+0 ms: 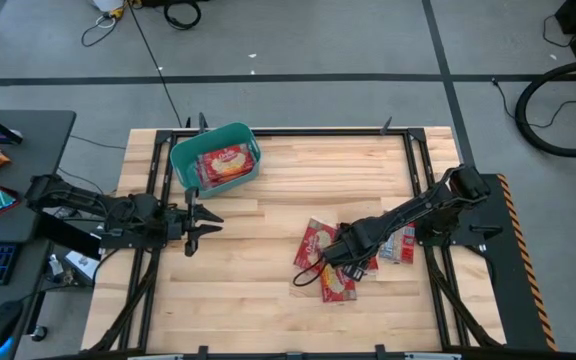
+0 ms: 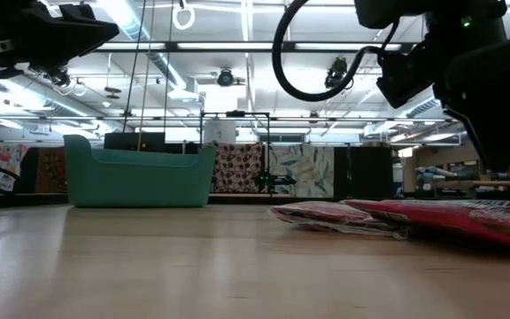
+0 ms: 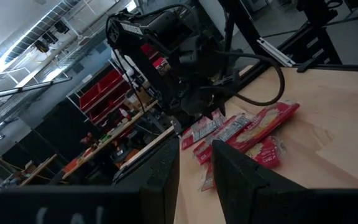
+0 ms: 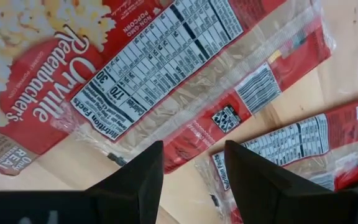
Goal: Sort popcorn bags into baskets
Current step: Put the red popcorn bag into the green bin
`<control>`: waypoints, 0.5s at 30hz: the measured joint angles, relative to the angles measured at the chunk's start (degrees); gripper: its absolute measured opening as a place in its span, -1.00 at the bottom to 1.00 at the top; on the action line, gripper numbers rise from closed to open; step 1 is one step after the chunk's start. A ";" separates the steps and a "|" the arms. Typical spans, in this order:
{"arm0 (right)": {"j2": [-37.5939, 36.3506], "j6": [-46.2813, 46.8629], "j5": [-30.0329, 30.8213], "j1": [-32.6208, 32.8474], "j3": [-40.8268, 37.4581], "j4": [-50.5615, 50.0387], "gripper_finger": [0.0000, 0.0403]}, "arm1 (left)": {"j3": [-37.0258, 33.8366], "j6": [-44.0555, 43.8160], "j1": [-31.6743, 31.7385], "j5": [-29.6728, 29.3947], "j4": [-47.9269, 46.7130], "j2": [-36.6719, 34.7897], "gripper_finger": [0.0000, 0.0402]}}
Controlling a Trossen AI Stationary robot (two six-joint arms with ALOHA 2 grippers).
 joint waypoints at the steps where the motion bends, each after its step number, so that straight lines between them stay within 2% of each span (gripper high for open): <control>1: 0.00 0.00 -0.04 0.00 0.00 0.44 -0.14 | 0.00 0.01 0.00 0.00 0.00 -0.01 -0.51; 7: 0.00 -1.57 -0.20 -0.09 0.00 4.27 -0.13 | 0.00 0.00 0.00 0.00 0.00 -0.02 -0.51; 15: 0.00 -1.73 -1.69 -0.09 0.00 4.28 -0.13 | 0.00 -0.10 0.00 0.00 0.00 0.01 -0.51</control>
